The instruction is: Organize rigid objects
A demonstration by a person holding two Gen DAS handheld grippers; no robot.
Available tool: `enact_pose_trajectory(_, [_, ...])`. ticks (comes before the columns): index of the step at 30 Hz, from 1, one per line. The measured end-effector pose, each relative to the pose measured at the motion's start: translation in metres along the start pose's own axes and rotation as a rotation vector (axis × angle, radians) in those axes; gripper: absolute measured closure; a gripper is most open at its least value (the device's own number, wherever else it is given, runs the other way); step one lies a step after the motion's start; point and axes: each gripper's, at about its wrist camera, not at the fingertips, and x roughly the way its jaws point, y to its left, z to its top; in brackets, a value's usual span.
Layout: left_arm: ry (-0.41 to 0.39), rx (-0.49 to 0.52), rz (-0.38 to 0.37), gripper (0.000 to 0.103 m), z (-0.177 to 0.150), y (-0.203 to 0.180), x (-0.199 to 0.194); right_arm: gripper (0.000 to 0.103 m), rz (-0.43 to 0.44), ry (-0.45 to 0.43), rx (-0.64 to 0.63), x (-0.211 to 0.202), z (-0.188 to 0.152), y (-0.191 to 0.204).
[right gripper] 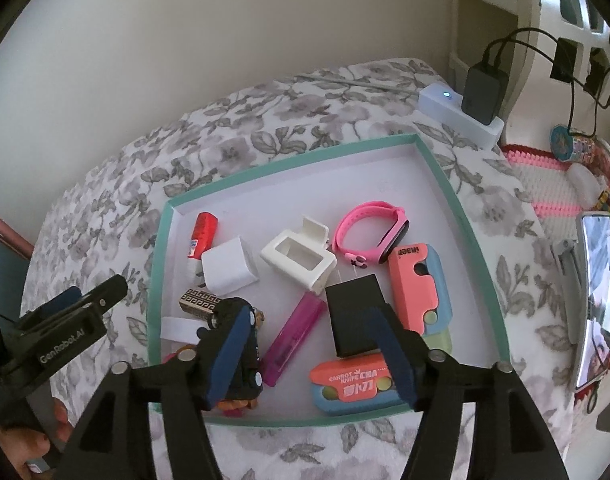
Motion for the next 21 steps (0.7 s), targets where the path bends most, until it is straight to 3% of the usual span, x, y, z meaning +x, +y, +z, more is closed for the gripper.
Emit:
enact_pose_trajectory(4, [0.002, -0.008, 0.012, 0.019, -0.003, 0.008, 0.002, 0.022, -0.006, -0.006, -0.015, 0.001, -0.002, 0.003])
enact_pose_trajectory(6, [-0.001, -0.012, 0.019, 0.006, -0.004, 0.011, 0.002, 0.018, -0.008, -0.010, -0.020, 0.001, -0.003, 0.005])
enact_pose_trajectory(13, [-0.030, -0.021, 0.038, 0.006, -0.009, 0.023, -0.005, 0.000, -0.006, -0.029, -0.030, -0.001, -0.007, 0.012])
enact_pose_trajectory(21, [-0.056, -0.033, 0.025, 0.006, -0.020, 0.032, -0.016, 0.000, -0.006, -0.041, -0.031, -0.004, -0.014, 0.014])
